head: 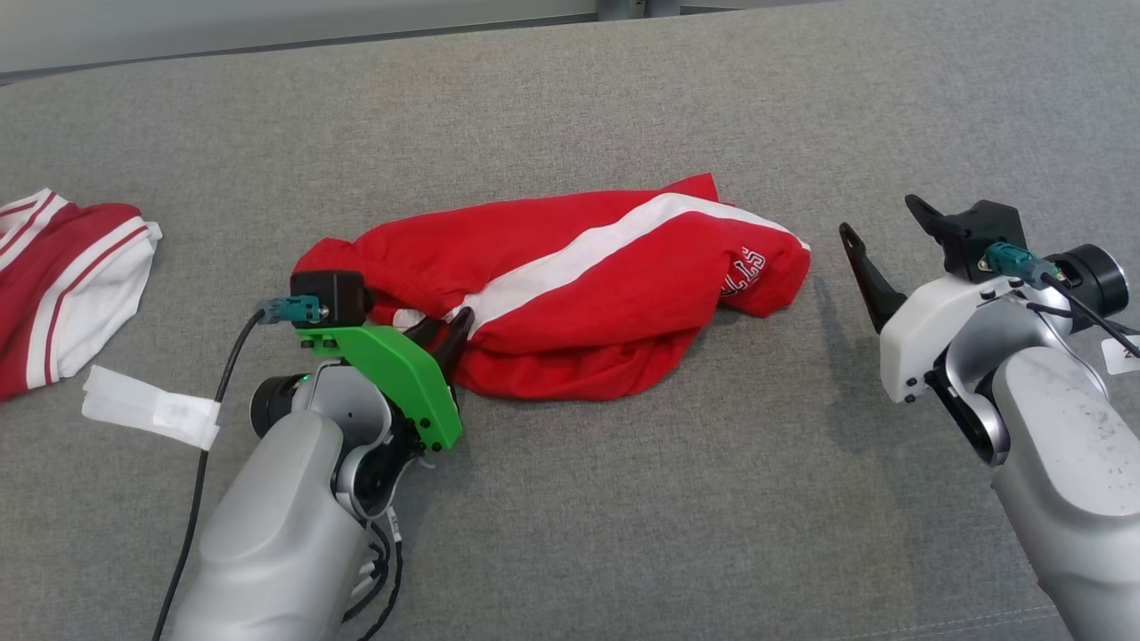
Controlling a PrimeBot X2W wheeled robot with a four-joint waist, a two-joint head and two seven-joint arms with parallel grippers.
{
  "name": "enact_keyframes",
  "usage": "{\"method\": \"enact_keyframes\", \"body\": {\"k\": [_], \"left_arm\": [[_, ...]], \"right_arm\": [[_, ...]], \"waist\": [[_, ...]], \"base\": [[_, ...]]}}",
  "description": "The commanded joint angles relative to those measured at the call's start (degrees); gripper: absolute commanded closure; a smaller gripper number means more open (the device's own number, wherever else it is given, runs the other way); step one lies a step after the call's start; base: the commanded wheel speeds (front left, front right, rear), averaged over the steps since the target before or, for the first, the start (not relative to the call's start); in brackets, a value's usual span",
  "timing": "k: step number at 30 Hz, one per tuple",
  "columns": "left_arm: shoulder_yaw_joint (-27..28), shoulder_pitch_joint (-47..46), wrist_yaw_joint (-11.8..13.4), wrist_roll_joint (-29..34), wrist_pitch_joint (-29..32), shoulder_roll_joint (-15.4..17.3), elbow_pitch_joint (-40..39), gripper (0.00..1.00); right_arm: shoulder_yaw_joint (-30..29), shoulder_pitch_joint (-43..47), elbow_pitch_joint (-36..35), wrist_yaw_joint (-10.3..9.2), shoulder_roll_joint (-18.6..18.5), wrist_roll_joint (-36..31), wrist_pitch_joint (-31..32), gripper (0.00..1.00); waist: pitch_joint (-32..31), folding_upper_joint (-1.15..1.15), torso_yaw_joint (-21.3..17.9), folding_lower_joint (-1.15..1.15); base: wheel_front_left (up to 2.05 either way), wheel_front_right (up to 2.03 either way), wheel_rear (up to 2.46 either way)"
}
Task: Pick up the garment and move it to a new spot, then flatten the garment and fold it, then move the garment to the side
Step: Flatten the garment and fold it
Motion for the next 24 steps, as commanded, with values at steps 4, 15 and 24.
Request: {"method": "enact_keyframes", "body": {"k": [4,15,24], "left_arm": [[-0.54,-1.18,-0.27,0.52,-1.38,-0.10,-0.20,0.53],[-0.80,0.57,0.79,0.86,-1.78,1.57,-3.28,1.00],[-1.23,1.61,1.77,0.72,-1.14,1.89,-5.49,1.00]], "right_arm": [[0.17,-0.74,0.30,-0.06,-0.12,-0.09,0.30,0.00],[-5.41,-2.58,3.64,-0.05,2.27,6.93,14.03,0.00],[-9.65,-5.14,4.48,-0.05,5.62,6.46,20.01,0.00]], "waist": [[-0.02,0.00,0.19,0.00],[0.43,0.00,1.70,0.00],[1.49,0.00,2.91,0.00]], "base": [[0.00,0.00,0.00],[0.00,0.00,0.00],[0.00,0.00,0.00]]}}
